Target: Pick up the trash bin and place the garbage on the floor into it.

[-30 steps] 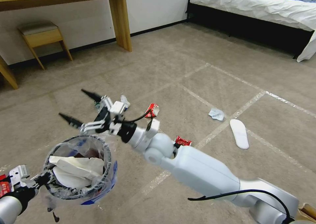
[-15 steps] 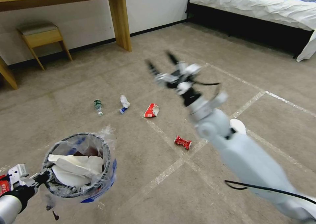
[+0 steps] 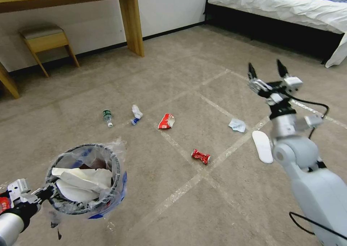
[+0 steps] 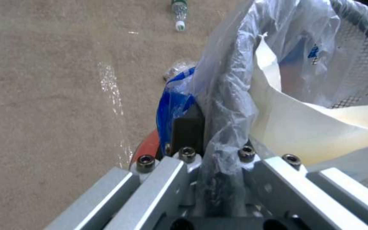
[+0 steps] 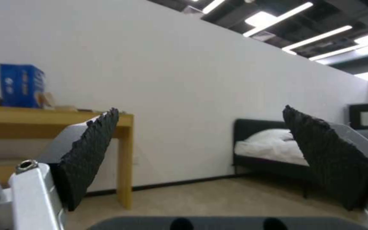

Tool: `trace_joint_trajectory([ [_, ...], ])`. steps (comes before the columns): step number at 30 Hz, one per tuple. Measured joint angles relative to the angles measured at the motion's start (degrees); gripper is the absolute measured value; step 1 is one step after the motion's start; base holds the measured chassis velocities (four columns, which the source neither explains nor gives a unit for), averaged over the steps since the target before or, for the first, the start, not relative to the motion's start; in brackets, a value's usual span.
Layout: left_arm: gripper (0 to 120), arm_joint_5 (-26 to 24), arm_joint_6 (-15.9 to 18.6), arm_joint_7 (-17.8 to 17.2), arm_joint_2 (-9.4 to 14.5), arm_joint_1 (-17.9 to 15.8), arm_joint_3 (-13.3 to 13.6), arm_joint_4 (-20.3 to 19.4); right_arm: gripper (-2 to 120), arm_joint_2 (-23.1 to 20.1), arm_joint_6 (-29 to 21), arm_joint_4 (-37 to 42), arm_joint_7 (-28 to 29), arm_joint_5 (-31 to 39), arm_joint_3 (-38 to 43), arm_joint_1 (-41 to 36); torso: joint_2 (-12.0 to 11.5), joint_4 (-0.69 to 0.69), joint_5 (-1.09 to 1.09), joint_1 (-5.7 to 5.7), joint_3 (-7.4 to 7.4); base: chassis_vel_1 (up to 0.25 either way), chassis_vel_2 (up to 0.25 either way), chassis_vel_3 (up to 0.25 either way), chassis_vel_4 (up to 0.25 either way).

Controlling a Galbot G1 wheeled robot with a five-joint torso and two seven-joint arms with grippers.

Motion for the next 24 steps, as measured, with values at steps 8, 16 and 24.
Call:
trace_joint_trajectory([
  [8,1,2.99,0.0,1.64,-1.27,-0.31,0.19,0.56,96,3.58,0.82,1.71,0.75,-3.02,2.89,-6.24,0.0,0.01,-0.01,0.0,0.0,0.0,0.0,0.0,0.0],
  [16,1,3.16,0.0,1.87,-1.88,-0.45,-0.09,0.35,100,6.8,1.95,2.5,-0.09,-5.81,4.52,-10.94,0.0,0.0,0.0,0.0,0.0,0.0,0.0,0.0,0.0],
  [24,1,3.46,-0.01,2.38,-2.03,-0.16,-0.16,0.85,100,10.36,2.69,1.81,-0.51,-9.44,4.2,-13.58,0.0,0.01,-0.01,0.0,0.01,0.0,0.0,0.0,0.0],
])
